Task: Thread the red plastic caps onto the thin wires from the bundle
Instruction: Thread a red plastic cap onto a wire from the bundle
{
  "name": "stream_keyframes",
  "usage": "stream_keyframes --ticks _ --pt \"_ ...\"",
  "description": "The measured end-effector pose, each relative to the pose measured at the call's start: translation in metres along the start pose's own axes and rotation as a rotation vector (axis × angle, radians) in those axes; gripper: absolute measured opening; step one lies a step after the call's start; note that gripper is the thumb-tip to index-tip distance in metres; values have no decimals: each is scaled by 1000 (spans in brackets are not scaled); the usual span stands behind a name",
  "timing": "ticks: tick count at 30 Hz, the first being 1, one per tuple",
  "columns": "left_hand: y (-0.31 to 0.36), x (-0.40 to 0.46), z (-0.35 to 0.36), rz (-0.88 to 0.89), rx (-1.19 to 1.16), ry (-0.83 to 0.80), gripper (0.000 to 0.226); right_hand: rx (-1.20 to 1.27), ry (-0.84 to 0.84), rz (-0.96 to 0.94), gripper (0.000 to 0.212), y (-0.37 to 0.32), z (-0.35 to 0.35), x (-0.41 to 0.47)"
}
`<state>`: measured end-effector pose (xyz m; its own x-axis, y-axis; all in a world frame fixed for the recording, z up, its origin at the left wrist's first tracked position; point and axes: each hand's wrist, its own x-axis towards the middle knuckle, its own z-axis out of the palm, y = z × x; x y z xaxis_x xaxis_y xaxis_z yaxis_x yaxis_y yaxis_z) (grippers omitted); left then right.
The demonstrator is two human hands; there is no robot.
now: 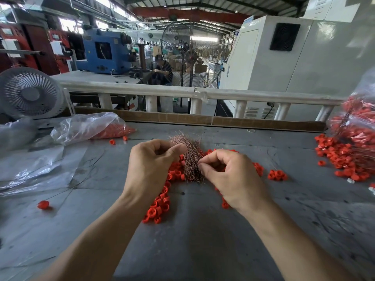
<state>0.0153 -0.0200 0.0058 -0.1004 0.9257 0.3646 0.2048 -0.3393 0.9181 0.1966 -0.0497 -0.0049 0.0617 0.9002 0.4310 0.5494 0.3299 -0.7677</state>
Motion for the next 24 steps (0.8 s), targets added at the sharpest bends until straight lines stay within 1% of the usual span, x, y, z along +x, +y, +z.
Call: stream_keyframes --ticks 4,9,11,13,16,19,21,24 --pt "-1 1 0 -35 -52 23 40 -90 -58 -40 9 -3 2 -2" --pt "-3 2 -1 -49 -72 23 43 -154 -172 -60 7 -6 8 -5" --pt "-4 3 -2 -55 -80 14 45 -106 -200 -46 8 -6 8 -6" --pt "-4 5 -3 -72 -106 -38 45 -30 -239 -4 10 -5 5 -6" --pt "-4 6 -2 -84 -152 -189 43 118 -260 52 11 -4 -1 -3" --pt "-3 2 3 -67 -175 -319 35 256 -215 77 11 -6 -4 -1" --pt "-3 0 5 -55 -208 -348 30 336 -201 125 7 -8 -1 -2" --pt "-5 -2 9 -50 -269 -362 32 404 -202 229 4 -9 5 -3"
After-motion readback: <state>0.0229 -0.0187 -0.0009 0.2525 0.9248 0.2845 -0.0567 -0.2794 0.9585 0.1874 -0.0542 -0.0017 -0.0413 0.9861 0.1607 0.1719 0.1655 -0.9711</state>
